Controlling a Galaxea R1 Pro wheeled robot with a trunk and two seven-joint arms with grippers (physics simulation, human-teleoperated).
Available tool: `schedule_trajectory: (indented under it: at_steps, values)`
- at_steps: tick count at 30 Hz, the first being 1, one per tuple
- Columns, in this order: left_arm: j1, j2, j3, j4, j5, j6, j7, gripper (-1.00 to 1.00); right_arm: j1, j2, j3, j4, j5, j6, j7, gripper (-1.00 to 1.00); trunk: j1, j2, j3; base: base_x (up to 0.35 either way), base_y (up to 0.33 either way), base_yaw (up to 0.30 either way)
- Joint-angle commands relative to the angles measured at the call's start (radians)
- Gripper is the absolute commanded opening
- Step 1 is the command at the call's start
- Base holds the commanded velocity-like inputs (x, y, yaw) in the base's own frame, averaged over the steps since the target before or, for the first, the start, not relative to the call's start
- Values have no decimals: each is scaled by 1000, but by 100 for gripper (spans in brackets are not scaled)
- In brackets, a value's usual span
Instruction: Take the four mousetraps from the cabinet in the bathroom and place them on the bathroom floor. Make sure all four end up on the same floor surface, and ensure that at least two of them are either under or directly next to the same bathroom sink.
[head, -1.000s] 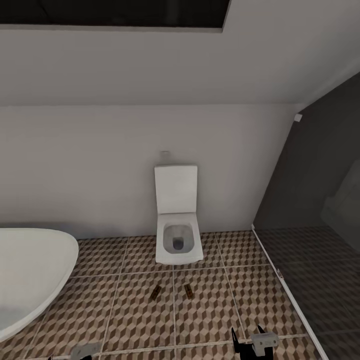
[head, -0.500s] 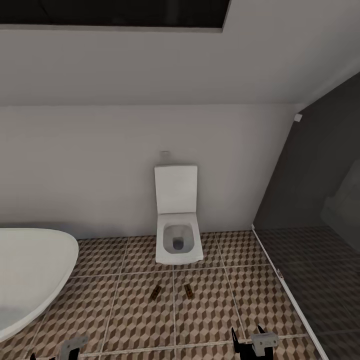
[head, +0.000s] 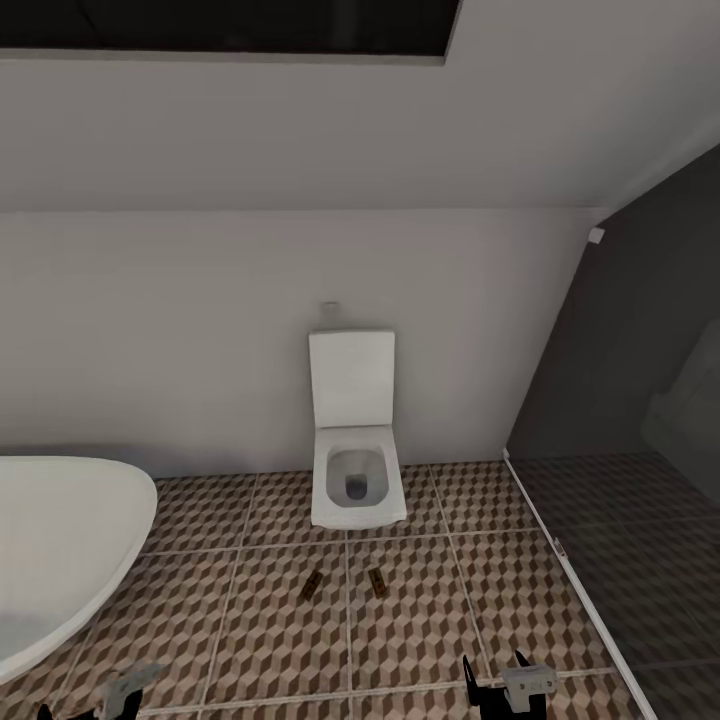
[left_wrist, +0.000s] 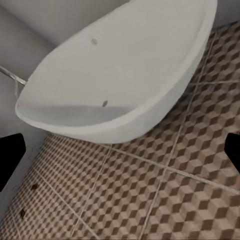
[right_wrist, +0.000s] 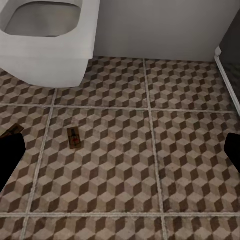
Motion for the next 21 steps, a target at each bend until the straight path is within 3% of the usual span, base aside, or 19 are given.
schedule_trajectory:
  at_steps: [1,6,7,8,15,16,21]
  values:
    - [-2,4,-8,-18,5,-3,-24,100,-1,0,9,1,-9,-3,-2,100,1,-2,-2,0,0,0]
    - [-2,17,-9,-90,4,-5,-217,100,-1,0,9,1,-9,-3,-2,100,1,-2,-2,0,0,0]
    - [-2,18,-9,-101,4,-5,-263,100,-1,0,9,1,-9,-3,-2,100,1,-2,-2,0,0,0]
    - [-2,21,-9,-117,4,-4,-354,100,-1,0,9,1,-9,-3,-2,100,1,-2,-2,0,0,0]
    - [-2,33,-11,-143,2,-2,-638,100,-1,0,9,1,-9,-3,-2,100,1,-2,-2,0,0,0]
    - [-2,37,-11,-146,2,-1,-705,100,-1,0,9,1,-9,-3,-2,100,1,-2,-2,0,0,0]
    - [-2,52,-11,-149,2,1,-831,100,-1,0,9,1,-9,-3,-2,100,1,-2,-2,0,0,0]
